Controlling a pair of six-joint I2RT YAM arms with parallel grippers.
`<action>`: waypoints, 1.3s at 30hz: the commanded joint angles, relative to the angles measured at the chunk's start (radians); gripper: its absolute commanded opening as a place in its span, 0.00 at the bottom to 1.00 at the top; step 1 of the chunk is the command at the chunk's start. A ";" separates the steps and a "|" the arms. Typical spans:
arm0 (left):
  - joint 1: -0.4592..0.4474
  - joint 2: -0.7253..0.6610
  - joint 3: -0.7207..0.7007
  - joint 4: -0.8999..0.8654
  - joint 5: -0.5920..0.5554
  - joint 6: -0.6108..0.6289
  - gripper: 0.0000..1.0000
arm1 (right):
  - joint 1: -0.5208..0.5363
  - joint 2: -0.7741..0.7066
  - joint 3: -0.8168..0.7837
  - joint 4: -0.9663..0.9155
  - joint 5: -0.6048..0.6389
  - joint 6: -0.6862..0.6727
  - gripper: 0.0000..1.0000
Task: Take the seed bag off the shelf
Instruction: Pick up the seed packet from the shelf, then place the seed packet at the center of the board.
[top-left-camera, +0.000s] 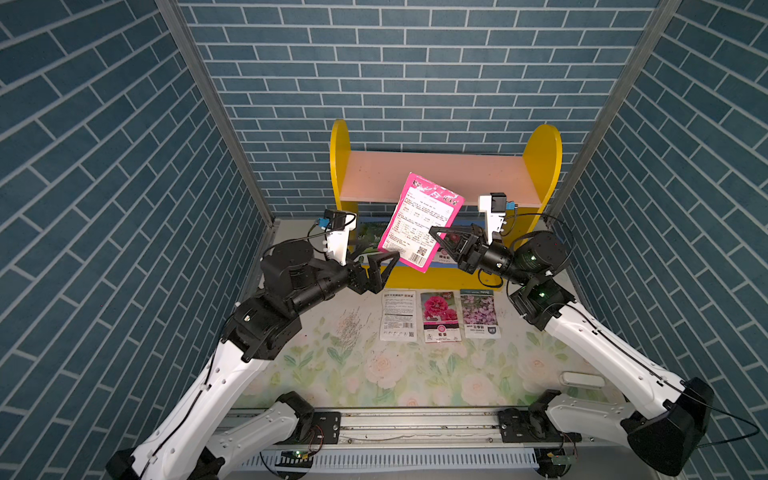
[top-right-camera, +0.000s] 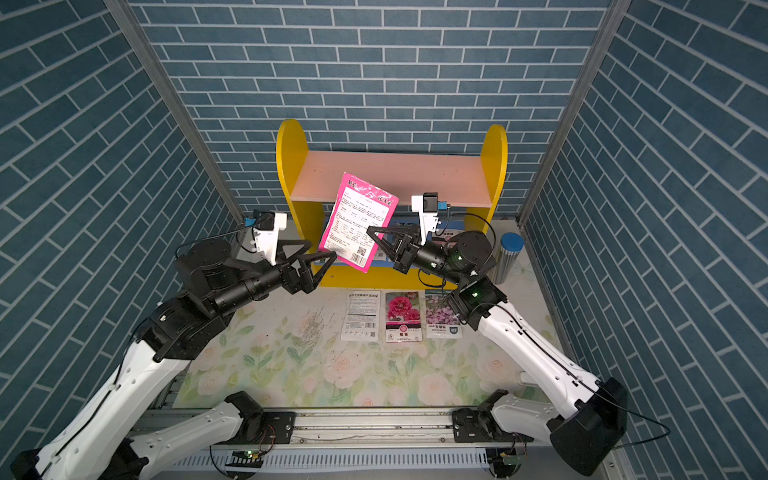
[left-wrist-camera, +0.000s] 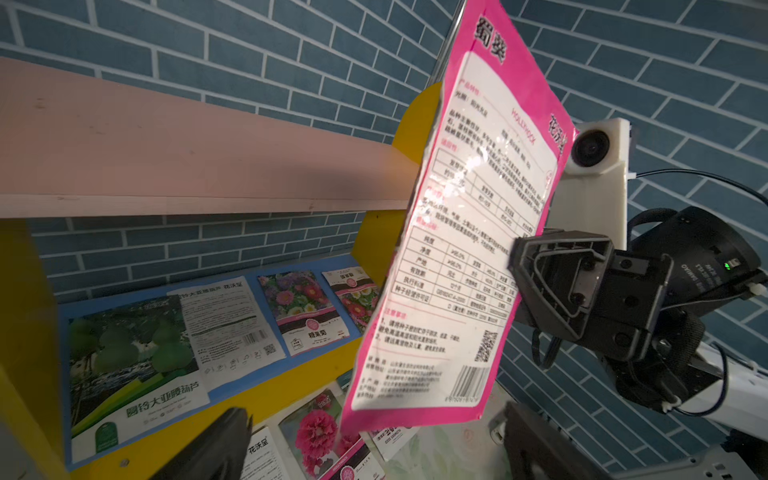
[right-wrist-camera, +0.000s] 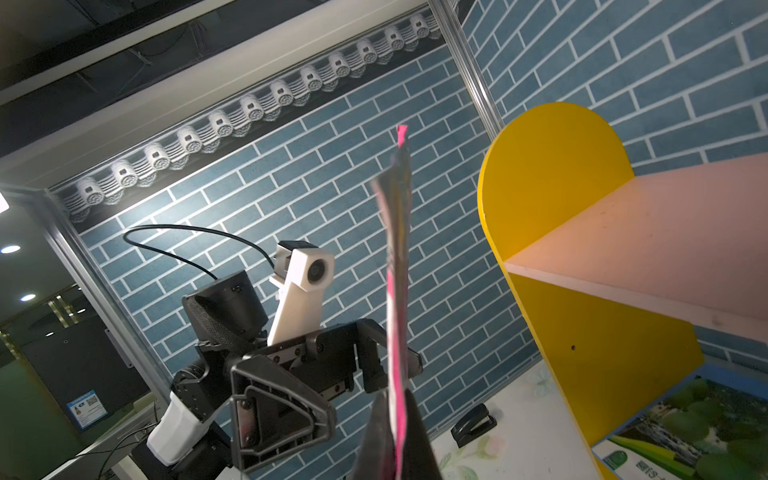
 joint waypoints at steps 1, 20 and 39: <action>-0.002 -0.014 0.053 -0.201 -0.078 0.065 1.00 | 0.006 -0.012 -0.048 -0.061 0.009 -0.032 0.00; -0.002 -0.060 0.078 -0.532 -0.346 0.007 1.00 | 0.240 0.311 -0.168 0.045 0.202 0.038 0.00; -0.002 -0.109 -0.033 -0.471 -0.318 0.016 1.00 | 0.314 0.763 0.048 -0.037 0.250 0.103 0.00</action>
